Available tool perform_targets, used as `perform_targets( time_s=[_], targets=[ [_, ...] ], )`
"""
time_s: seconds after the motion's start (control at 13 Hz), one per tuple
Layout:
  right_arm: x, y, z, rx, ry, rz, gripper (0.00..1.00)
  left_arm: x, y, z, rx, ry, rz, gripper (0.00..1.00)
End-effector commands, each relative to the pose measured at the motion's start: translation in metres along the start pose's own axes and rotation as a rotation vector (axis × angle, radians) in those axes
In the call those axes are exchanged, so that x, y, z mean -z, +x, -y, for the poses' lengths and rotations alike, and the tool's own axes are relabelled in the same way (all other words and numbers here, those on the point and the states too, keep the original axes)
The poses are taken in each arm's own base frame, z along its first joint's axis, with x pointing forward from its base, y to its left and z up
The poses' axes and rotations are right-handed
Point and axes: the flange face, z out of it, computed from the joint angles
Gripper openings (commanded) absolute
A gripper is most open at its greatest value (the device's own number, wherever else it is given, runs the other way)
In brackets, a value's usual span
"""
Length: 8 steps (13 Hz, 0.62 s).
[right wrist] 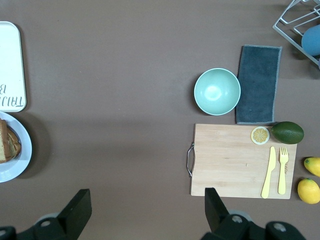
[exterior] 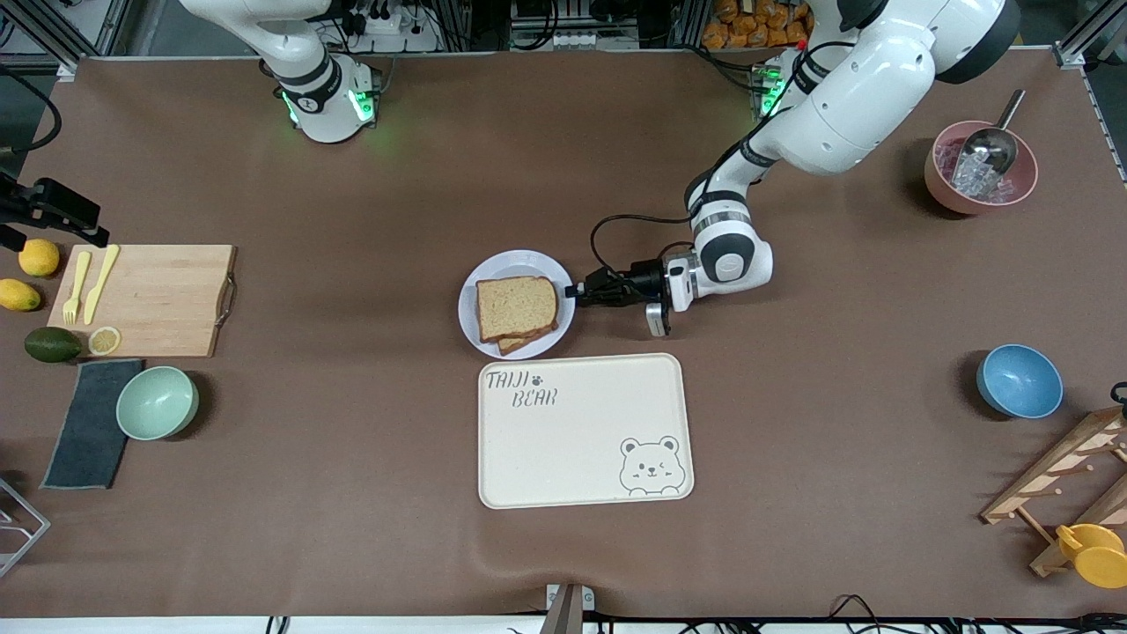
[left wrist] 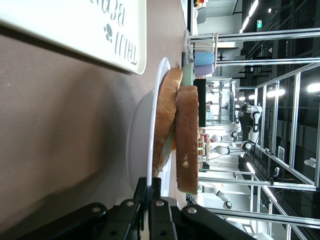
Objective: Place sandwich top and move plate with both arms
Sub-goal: 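Slide the plate with the left gripper onto the white bear tray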
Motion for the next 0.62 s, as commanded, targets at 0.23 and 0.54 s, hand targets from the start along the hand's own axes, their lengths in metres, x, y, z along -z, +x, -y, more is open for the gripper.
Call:
perform_targets(
  time_s=[0.23, 0.54],
  targets=[
    [0.004, 0.000, -0.001, -0.013, -0.021, 0.007, 1.00, 0.009, 0.027, -0.061, 0.023, -0.069, -0.061, 0.00],
    [0.004, 0.000, -0.001, -0.013, -0.021, 0.007, 1.00, 0.032, 0.054, -0.092, 0.060, -0.079, -0.093, 0.00]
  ],
)
